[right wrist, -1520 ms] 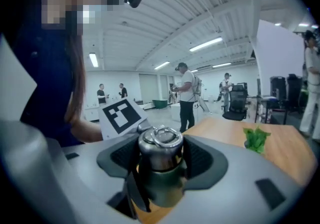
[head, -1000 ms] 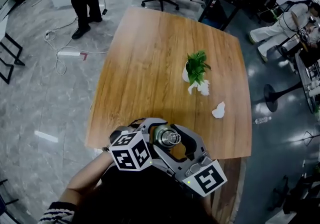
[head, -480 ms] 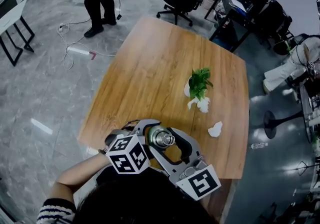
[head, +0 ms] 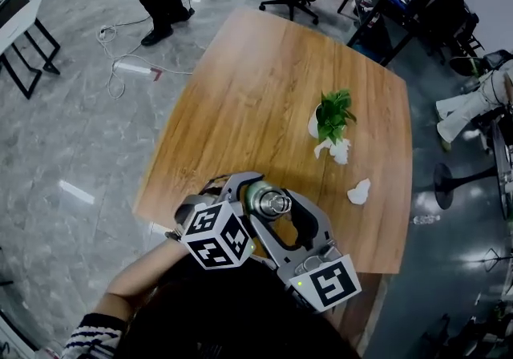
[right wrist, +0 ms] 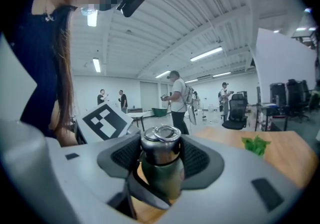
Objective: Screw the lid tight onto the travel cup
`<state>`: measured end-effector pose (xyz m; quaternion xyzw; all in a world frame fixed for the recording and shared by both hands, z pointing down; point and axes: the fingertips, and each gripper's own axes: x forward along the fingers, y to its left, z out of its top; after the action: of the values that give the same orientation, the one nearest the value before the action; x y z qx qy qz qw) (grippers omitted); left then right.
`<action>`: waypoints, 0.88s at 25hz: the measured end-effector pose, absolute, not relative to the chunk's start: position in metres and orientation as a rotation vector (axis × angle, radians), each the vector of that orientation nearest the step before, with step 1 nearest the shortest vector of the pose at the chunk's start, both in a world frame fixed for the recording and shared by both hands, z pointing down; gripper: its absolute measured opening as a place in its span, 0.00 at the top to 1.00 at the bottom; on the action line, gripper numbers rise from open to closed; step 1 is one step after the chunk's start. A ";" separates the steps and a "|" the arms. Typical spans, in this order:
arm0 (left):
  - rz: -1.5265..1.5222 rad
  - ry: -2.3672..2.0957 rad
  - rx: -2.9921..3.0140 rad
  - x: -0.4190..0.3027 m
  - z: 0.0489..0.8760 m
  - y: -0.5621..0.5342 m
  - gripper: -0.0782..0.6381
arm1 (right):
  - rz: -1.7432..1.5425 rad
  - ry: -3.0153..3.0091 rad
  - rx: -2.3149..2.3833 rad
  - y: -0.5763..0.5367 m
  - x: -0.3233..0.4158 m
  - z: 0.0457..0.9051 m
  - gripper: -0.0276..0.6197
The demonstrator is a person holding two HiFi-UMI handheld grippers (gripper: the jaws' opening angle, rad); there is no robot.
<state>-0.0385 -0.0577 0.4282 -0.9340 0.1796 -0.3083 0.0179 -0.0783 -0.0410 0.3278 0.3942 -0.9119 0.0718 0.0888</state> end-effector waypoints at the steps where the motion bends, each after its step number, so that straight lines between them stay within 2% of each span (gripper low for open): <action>1: -0.959 0.593 -2.893 -0.038 0.429 -0.062 0.36 | 0.220 -2.701 1.202 -0.043 -0.076 0.329 0.56; 11: -0.909 0.716 -2.945 -0.041 0.430 -0.087 0.36 | 0.280 -2.686 1.284 -0.056 -0.065 0.329 0.57; 17: -0.903 0.814 -2.990 -0.061 0.431 -0.098 0.36 | 0.324 -2.578 1.453 -0.064 -0.032 0.335 0.58; 18: -0.911 0.817 -2.994 -0.063 0.433 -0.098 0.36 | 0.346 -2.536 1.516 -0.067 -0.022 0.338 0.63; 20: -0.929 0.818 -3.003 -0.065 0.436 -0.097 0.36 | 0.407 -2.454 1.633 -0.071 -0.002 0.345 0.86; 22: -0.949 0.814 -3.007 -0.067 0.440 -0.094 0.36 | 0.471 -2.384 1.693 -0.071 0.012 0.355 0.87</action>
<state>-0.0667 -0.0939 0.4401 -0.9219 0.2495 -0.2909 -0.0572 0.0118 -0.0711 0.3552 0.5693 -0.8017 0.1582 0.0897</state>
